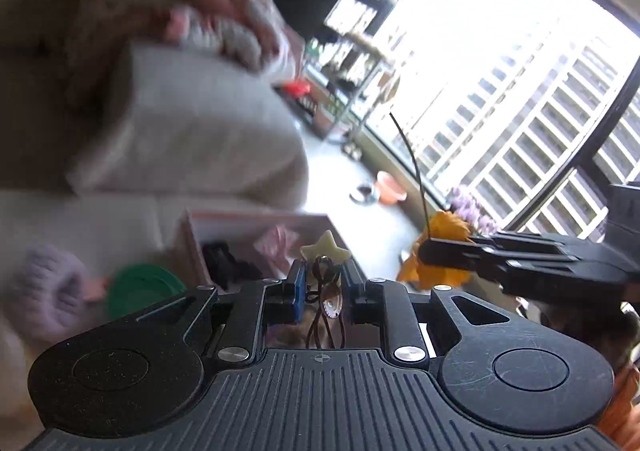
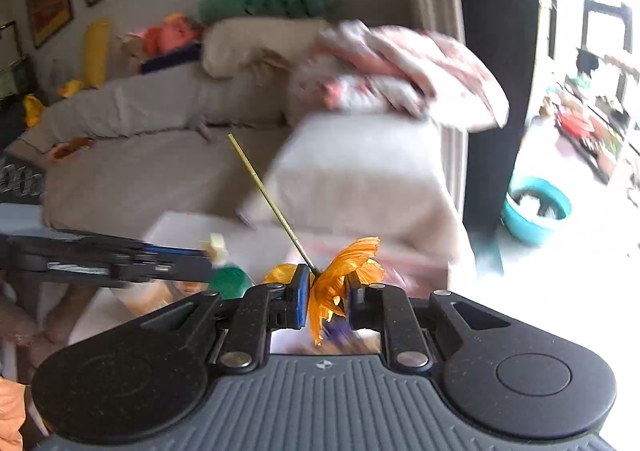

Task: Organize soft objects
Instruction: 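Carry the orange flower and star keychain into the pink box and release both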

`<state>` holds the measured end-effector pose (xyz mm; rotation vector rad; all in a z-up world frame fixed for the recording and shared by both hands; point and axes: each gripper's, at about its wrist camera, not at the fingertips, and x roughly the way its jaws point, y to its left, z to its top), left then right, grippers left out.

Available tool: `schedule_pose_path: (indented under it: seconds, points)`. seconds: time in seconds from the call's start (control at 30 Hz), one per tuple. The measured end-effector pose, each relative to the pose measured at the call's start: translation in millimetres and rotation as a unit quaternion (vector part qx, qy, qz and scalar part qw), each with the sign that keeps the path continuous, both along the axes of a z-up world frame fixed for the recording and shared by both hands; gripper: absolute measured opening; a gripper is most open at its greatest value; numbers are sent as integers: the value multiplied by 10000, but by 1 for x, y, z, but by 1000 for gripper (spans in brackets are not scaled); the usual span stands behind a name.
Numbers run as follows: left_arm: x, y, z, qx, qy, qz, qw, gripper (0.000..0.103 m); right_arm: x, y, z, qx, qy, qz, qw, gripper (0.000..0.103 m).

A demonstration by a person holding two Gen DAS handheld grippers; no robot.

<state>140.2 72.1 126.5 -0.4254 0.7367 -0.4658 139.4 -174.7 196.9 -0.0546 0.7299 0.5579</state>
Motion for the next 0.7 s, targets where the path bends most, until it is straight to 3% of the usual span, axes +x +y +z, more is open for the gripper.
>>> schedule_pose_path:
  seconds: [0.13,0.23,0.47,0.7]
  points:
    - [32,-30,-44,208,317,120,9992,22,17,-21,-46,93,394,-336,9986,17]
    - [42,-37,-59,927,378,368,9943,22,30,-24,-69,-4,513,-465,9976,17]
    - [33,-25,-42,1492,199,468,9875,22,68,-2,-117,-548,1052,-565,9913,17]
    - [16,-13,-32,1276,64,394,9910,22,81,20,-144,-944,1153,-653,9867,17]
